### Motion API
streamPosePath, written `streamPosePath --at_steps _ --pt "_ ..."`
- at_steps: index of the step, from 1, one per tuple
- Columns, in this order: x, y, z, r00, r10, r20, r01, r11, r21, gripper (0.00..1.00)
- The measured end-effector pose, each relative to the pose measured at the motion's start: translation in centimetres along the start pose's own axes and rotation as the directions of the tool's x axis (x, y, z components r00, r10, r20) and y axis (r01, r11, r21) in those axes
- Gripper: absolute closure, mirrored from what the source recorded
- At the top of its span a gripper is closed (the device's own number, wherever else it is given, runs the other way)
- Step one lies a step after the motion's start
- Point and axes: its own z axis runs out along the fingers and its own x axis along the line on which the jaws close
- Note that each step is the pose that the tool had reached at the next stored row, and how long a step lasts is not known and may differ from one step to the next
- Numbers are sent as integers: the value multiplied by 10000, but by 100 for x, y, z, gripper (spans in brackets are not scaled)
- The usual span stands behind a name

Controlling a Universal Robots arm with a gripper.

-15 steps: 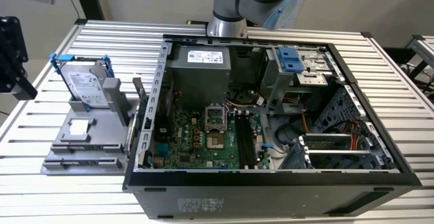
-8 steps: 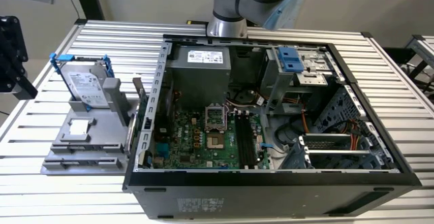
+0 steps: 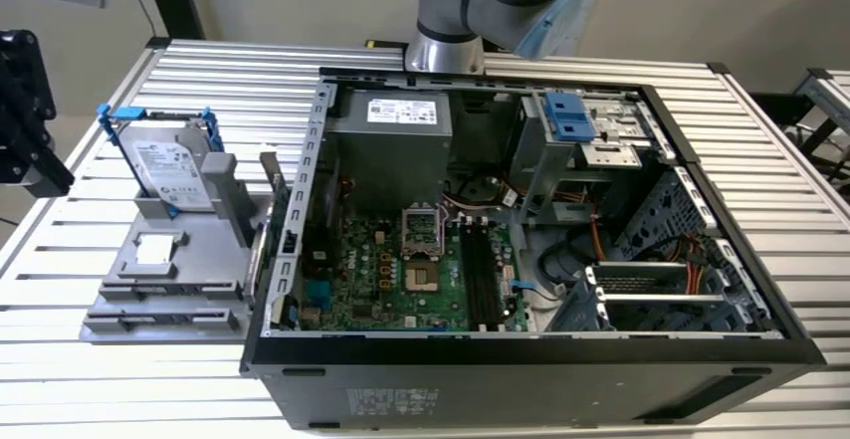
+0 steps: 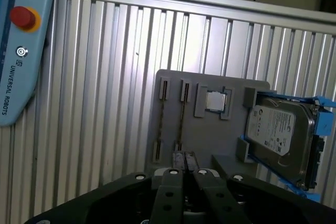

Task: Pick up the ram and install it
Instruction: 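Pick up the ram and move it above insertion slot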

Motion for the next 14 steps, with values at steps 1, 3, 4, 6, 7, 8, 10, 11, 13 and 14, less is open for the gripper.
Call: streamPosePath --at_steps 1,3,4,6,7,8,10,11,13,14 --pt "0 0 0 10000 0 0 0 10000 -1 0" --pt "0 0 0 10000 0 0 0 10000 -3 0" --pt "0 0 0 10000 0 1 0 10000 -4 0" --pt "0 0 0 10000 1 1 -1 10000 -6 0" --pt "0 0 0 10000 1 1 -1 10000 -6 0" --pt "0 0 0 10000 0 1 0 10000 -8 0" --pt "0 0 0 10000 1 1 -1 10000 -10 0" --pt "0 0 0 10000 1 1 -1 10000 -11 0" --pt "0 -1 6 10000 8 2 -8 10000 -10 0" --pt "1 -2 15 10000 21 2 -21 10000 -10 0"
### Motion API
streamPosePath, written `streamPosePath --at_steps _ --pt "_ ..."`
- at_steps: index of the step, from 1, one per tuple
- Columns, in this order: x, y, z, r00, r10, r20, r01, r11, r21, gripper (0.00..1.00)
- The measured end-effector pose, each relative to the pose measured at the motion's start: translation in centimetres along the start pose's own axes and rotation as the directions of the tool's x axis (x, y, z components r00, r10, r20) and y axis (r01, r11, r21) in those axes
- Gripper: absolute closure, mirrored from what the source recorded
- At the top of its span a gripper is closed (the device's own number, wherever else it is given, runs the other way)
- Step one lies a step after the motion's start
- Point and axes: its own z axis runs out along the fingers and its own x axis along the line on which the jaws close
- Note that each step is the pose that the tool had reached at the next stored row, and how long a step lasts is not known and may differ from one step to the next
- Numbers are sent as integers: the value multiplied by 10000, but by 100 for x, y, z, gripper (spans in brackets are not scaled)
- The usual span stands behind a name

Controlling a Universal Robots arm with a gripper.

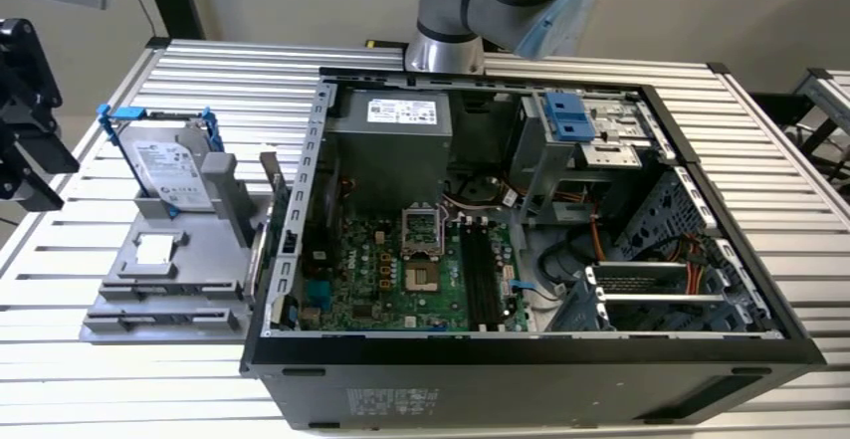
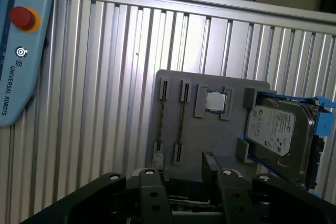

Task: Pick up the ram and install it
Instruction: 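Pick up the ram and move it above insertion slot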

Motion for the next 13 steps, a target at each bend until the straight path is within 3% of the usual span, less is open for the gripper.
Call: streamPosePath --at_steps 4,9,13 --pt "5 0 64 9999 146 -9 -146 9999 8 0" --pt "5 -2 76 9999 165 -9 -165 9999 10 0" --pt "14 -44 133 9999 164 -8 -164 9999 11 0"
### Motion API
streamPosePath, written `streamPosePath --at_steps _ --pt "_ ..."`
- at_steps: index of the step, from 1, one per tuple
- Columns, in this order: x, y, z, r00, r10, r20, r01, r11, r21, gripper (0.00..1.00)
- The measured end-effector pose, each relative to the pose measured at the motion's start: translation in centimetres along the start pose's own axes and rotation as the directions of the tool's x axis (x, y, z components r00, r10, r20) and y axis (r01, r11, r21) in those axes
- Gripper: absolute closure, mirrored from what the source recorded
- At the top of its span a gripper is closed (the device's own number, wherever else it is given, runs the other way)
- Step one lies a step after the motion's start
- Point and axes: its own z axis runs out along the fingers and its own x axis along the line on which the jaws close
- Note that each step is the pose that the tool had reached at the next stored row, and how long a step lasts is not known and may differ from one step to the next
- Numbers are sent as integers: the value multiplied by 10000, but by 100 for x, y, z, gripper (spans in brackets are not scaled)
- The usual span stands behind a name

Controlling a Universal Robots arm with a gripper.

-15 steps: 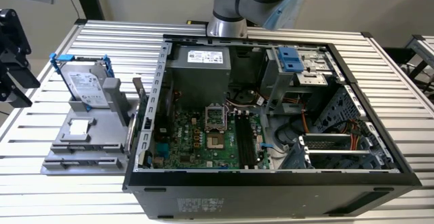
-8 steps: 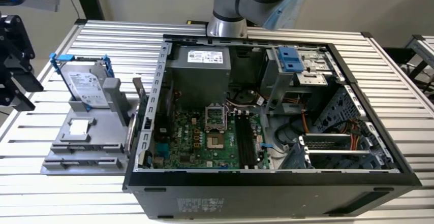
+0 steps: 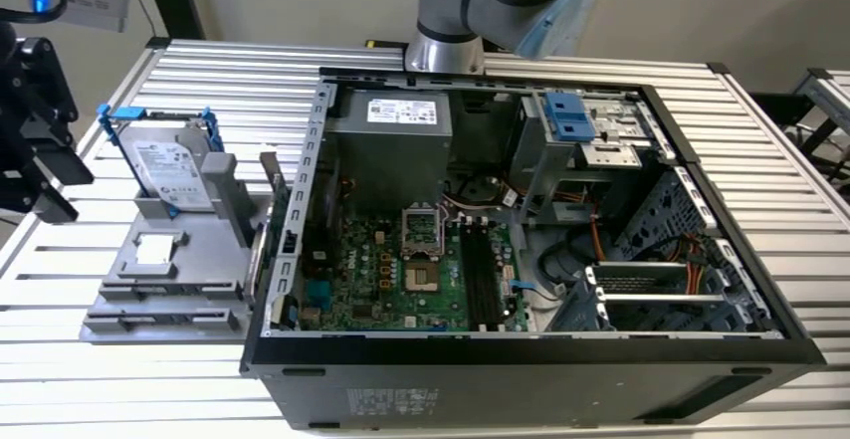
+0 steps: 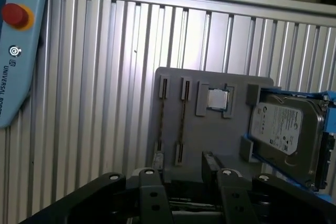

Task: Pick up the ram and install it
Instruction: 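Pick up the ram and move it above insertion slot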

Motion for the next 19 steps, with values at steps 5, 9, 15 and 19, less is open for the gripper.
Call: streamPosePath --at_steps 5,9,15,19 --pt "7 -19 84 10000 77 -14 -77 10000 2 0" --pt "9 -23 134 9999 106 -16 -106 9999 4 0" --pt "14 -24 203 9999 124 -22 -124 9999 4 0" --pt "15 -24 227 9999 133 -23 -133 9999 5 0"
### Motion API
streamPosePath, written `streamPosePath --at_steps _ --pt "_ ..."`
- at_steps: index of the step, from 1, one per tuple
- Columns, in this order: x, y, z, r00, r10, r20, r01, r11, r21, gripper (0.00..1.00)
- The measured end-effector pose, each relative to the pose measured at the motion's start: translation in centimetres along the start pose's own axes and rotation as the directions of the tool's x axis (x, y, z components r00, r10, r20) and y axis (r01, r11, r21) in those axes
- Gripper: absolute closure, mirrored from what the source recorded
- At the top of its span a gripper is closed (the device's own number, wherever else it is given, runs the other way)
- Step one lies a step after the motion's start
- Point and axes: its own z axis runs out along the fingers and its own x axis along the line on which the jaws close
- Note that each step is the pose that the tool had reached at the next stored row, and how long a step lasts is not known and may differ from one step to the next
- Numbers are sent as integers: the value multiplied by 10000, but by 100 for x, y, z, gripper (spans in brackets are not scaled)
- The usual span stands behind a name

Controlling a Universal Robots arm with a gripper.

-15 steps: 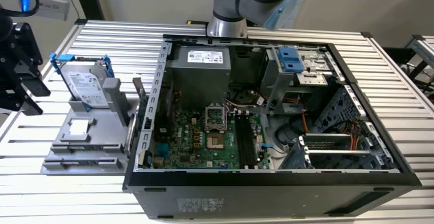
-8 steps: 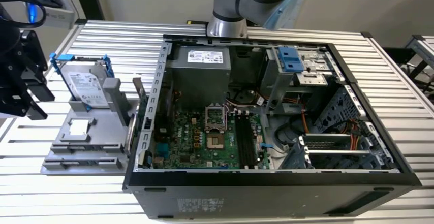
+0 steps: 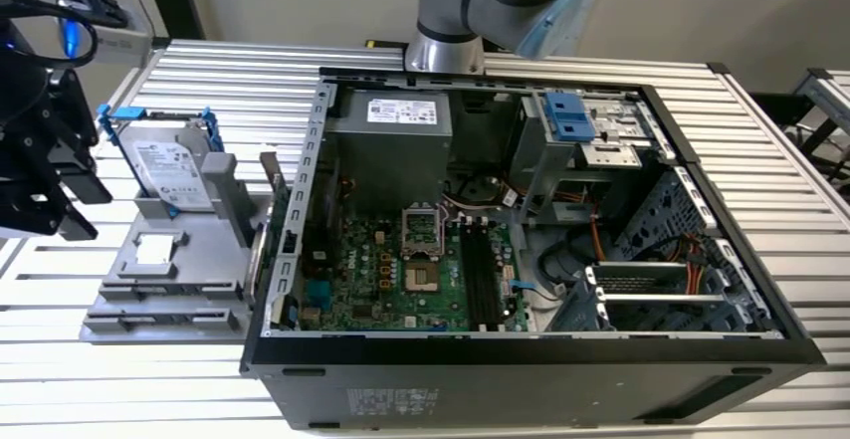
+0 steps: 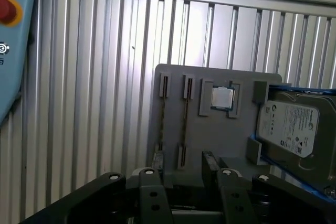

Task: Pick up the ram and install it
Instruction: 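Pick up the ram and move it above insertion slot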

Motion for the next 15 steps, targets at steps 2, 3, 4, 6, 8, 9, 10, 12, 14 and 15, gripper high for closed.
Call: streamPosePath --at_steps 2,3,4,6,8,9,10,12,14,15 --pt "1 0 20 10000 0 1 0 10000 1 0" --pt "2 0 24 10000 0 -1 0 10000 0 0" --pt "2 0 27 10000 0 -2 0 10000 -2 0" --pt "2 0 37 10000 1 -1 -1 10000 -3 0" --pt "3 0 49 10000 1 -11 -1 10000 -5 0" --pt "4 0 57 10000 1 -18 -1 10000 -6 0" --pt "5 0 68 10000 0 -19 0 10000 -5 0" --pt "6 0 99 10000 5 -40 -5 10000 -7 0" --pt "8 0 133 10000 14 -40 -14 10000 -5 0" --pt "9 0 146 10000 17 -42 -17 10000 -4 0"
